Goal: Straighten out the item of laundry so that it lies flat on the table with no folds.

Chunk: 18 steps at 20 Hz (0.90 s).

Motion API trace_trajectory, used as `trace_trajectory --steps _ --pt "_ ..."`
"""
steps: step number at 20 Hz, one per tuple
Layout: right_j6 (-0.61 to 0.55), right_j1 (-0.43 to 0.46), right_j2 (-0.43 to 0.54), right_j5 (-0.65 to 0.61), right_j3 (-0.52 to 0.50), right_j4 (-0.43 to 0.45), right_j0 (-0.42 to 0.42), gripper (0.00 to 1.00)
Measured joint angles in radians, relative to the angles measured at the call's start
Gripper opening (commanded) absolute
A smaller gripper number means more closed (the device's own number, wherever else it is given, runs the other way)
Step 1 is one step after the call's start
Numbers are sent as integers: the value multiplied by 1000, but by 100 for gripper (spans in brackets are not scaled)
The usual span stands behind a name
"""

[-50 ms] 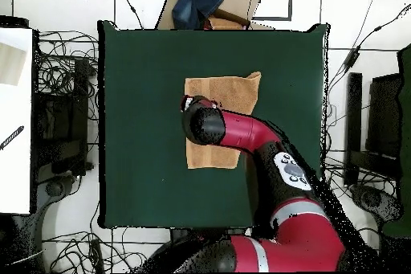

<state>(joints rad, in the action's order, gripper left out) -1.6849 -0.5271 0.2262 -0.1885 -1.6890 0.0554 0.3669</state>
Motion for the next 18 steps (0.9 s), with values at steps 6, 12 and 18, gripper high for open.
trace_trajectory --steps 6,12,18 --pt "0 -6 0 48 -1 0 -45 0" --pt "0 36 10 165 -2 3 -50 0" --pt "0 113 55 236 -7 32 9 0"
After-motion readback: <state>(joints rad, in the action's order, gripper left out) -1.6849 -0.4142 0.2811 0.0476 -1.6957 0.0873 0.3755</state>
